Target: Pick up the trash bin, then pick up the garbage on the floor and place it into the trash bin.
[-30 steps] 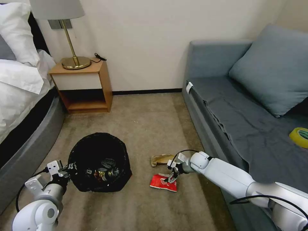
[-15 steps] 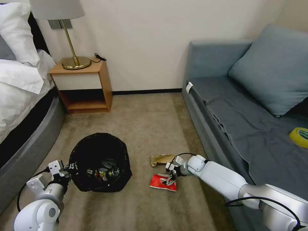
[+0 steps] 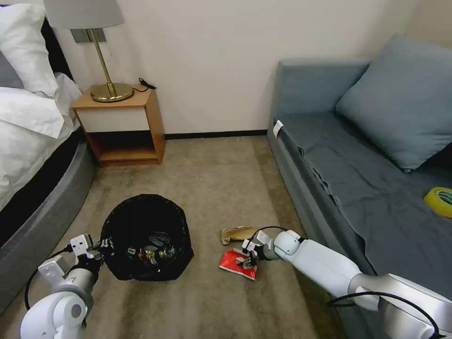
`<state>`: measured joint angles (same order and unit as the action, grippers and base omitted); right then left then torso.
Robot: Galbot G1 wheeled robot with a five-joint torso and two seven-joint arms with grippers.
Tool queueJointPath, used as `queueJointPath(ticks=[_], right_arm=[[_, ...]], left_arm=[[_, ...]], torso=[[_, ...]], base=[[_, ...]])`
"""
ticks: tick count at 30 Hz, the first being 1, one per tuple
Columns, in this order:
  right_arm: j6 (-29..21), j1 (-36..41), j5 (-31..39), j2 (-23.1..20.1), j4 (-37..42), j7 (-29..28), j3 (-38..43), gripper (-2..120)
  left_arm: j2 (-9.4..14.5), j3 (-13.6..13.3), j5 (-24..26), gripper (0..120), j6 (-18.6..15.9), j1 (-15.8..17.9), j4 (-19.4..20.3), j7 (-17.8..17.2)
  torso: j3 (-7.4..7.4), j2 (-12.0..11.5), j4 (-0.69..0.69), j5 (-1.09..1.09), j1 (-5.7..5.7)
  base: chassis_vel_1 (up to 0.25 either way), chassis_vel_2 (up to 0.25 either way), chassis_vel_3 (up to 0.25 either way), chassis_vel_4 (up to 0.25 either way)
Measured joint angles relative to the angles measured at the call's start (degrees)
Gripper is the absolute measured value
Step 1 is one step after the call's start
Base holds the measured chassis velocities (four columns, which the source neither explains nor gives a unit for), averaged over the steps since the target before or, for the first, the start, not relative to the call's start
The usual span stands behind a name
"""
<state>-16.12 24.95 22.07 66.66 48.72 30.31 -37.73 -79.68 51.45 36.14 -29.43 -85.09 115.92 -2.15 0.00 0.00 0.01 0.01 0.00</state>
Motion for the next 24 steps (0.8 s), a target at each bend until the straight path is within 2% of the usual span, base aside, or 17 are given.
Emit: queueJointPath(ticks=[1,3,5,7,8,9,12,24], right_arm=[[-0.01,0.04,0.18,-0.57,0.55,-0.22,0.29,34],[-0.01,0.05,0.23,-0.79,0.74,-0.28,0.39,33],[-0.13,0.12,0.70,-2.03,1.81,-0.72,1.00,23],[-0.20,0.19,0.90,-2.41,2.32,-0.94,1.34,18],[-0.57,0.44,1.74,-3.37,3.84,-1.85,2.44,11],[-0.57,0.44,1.74,-3.37,3.84,-1.85,2.44,11],[-1.66,0.63,4.42,-5.93,8.10,-4.11,4.56,0],[-4.22,1.55,9.51,-12.88,22.78,-9.36,10.38,0]], left_arm=[[0.00,-0.07,-0.03,4,-0.03,0.10,0.00,-0.07],[0.00,-0.10,-0.04,4,-0.04,0.12,0.00,-0.09],[0.00,-0.28,-0.15,4,-0.16,0.30,0.03,-0.20],[0.00,-0.36,-0.18,4,-0.20,0.34,0.03,-0.24],[-0.02,-0.44,-0.20,4,-0.25,0.35,0.03,-0.27],[-0.02,-0.44,-0.20,4,-0.25,0.35,0.03,-0.27],[0.10,-0.44,-0.18,4,-0.30,0.13,0.02,-0.30],[0.03,-0.44,-0.34,4,-0.30,-0.30,-0.42,-0.24]], torso=[[0.00,0.00,0.00,0.00,0.00],[0.00,0.00,0.00,0.00,0.00],[0.00,0.00,-0.02,-0.01,0.00],[0.00,0.00,-0.02,-0.01,0.00],[0.00,0.00,-0.01,0.00,0.00],[0.00,0.00,-0.01,0.00,0.00],[0.00,0.00,-0.01,0.00,0.00],[0.00,0.00,-0.01,0.01,0.00]], base=[[0.000,0.000,0.000,0.000],[0.000,0.000,0.000,0.000],[0.000,0.000,0.000,0.000],[0.000,0.000,0.000,0.000],[0.000,0.000,0.000,0.000],[0.000,0.000,0.000,0.000],[0.000,0.000,0.000,0.000],[0.000,0.000,0.000,0.000]])
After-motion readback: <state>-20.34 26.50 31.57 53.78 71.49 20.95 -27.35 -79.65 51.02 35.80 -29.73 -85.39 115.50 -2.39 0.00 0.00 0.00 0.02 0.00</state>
